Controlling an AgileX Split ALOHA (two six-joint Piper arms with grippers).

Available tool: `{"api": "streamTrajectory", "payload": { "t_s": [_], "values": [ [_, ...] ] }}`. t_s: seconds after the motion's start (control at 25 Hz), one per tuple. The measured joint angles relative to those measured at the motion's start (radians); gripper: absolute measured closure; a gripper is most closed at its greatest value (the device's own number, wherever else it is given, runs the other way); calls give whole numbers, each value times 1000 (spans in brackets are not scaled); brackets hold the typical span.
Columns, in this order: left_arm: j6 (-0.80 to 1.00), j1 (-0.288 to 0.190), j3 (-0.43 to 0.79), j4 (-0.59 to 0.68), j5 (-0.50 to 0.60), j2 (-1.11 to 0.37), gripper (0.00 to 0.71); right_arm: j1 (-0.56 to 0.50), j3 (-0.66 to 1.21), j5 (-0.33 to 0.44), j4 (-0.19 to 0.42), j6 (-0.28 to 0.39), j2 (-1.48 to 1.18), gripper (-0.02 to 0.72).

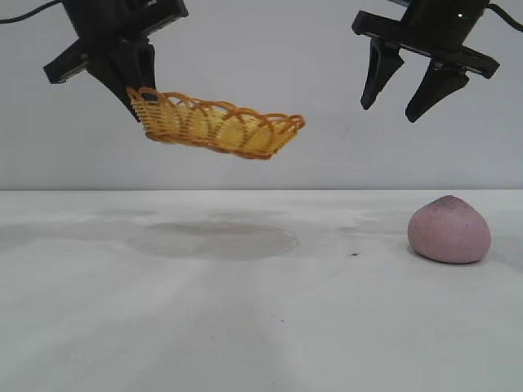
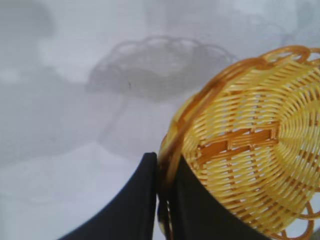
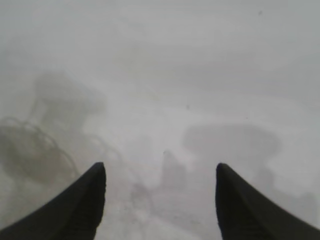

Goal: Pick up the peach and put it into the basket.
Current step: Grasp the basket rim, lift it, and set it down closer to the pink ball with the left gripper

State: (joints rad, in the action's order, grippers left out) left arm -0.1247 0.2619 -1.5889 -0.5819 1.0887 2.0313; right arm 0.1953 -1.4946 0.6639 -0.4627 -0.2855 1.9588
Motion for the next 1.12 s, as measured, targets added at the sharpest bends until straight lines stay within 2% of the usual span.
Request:
{"api": "streamTrajectory", "payload": {
  "t_s": [0.24, 0.44, 0.56, 0.84, 0.88, 0.96, 1.12],
  "values": [
    [0, 100, 257, -120, -312, -76, 710, 0, 0, 0, 0, 0, 0, 300],
    [-4, 126, 382, -202, -492, -88, 710, 0, 0, 0, 0, 0, 0, 300],
    [-6, 126, 429, -229, -548, -88, 710, 0, 0, 0, 0, 0, 0, 300],
    [-62, 126, 459, -264, -597, -80, 710, 0, 0, 0, 0, 0, 0, 300],
    [-64, 126, 459, -273, -601, -76, 641, 0, 0, 0, 0, 0, 0, 300],
    [-64, 126, 459, -277, -602, -74, 641, 0, 0, 0, 0, 0, 0, 300],
    [-67, 126, 459, -288, -596, -74, 423, 0, 0, 0, 0, 0, 0, 300]
  ]
}}
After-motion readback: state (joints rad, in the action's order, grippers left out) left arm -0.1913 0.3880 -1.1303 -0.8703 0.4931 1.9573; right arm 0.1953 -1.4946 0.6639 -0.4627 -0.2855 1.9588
